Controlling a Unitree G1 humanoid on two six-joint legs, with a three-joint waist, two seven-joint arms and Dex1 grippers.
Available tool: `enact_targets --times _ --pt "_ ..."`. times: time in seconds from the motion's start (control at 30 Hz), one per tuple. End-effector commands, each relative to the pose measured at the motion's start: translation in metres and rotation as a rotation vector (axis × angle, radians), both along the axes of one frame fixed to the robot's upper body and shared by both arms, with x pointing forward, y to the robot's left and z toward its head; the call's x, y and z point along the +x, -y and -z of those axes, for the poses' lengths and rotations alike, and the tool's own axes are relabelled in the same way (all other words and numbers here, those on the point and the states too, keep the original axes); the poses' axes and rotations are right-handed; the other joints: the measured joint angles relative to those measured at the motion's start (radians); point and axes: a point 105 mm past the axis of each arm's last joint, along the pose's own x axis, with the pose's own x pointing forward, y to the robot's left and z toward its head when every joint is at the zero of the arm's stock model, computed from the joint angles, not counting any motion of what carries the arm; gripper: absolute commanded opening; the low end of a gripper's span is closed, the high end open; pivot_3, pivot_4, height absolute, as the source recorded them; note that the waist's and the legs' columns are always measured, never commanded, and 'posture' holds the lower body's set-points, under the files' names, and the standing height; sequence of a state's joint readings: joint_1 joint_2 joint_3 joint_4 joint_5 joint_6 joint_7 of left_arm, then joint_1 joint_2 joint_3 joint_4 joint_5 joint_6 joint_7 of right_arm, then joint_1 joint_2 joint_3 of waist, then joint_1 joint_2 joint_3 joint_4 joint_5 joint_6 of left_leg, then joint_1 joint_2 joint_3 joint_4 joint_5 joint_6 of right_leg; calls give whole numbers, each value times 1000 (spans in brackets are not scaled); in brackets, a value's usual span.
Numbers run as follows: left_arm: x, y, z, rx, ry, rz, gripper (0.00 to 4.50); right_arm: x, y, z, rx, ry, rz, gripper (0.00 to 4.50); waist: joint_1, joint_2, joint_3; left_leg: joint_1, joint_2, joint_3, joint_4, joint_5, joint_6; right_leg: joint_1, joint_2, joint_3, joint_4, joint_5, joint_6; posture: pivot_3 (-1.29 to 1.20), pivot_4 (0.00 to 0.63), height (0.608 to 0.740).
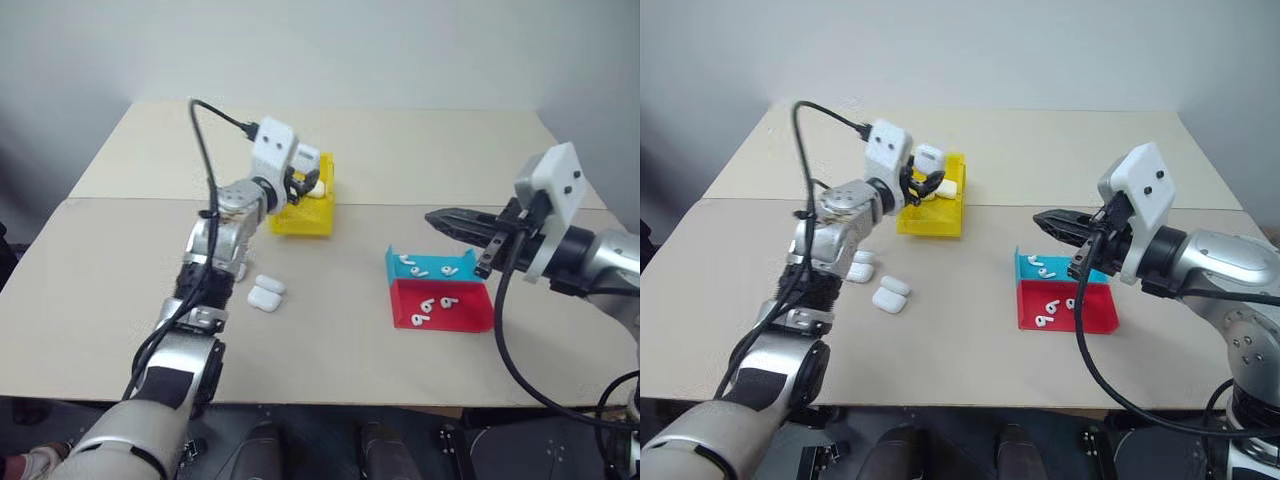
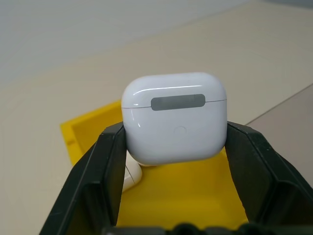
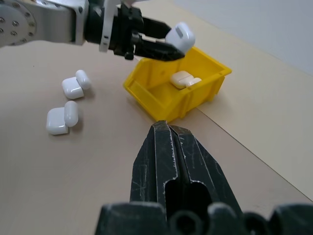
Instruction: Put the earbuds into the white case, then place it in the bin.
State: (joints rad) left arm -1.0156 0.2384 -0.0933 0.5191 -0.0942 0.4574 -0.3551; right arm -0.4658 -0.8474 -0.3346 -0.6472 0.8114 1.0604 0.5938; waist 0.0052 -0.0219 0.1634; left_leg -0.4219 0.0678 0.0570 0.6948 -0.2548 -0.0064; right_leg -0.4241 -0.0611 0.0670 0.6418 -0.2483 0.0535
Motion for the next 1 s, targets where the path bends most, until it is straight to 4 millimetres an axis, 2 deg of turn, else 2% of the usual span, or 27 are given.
enact_targets --times 0.03,0.07,0.23,0.37,0.53,0.73,1.0 --pt "9 -3 -10 61 43 -46 2751 -3 -2 -11 -15 45 1 81 -1 0 0 0 0 0 0 0 0 0 0 0 0 0 0 0 150 740" --pt "10 -4 -9 74 45 -51 2751 -3 -2 -11 -14 45 2 81 -1 0 0 0 0 0 0 0 0 0 0 0 0 0 0 0 150 740" --pt "13 -9 -12 71 76 -74 4428 -1 -4 -10 -6 43 8 0 5 0 0 -1 0 0 1 0 0 0 0 0 0 0 0 0 150 740" --pt "-3 -7 -31 -3 175 45 4485 2 -5 -11 9 46 10 0 6 0 0 -1 0 0 0 0 0 0 0 0 0 0 0 0 150 740" --pt "-42 -16 -51 -117 231 240 4485 2 -7 -10 47 100 5 0 1 0 0 -1 1 0 0 0 0 0 0 0 4 0 0 0 150 740" --pt "-100 -39 -43 -68 201 482 4485 7 -8 4 52 142 4 0 -6 0 0 0 1 1 1 0 -1 0 0 0 4 0 0 0 150 740" --pt "-156 -76 -27 -25 101 576 4485 4 -11 23 29 117 -79 0 -10 0 0 2 1 0 1 0 -1 1 0 0 3 0 0 0 150 740"
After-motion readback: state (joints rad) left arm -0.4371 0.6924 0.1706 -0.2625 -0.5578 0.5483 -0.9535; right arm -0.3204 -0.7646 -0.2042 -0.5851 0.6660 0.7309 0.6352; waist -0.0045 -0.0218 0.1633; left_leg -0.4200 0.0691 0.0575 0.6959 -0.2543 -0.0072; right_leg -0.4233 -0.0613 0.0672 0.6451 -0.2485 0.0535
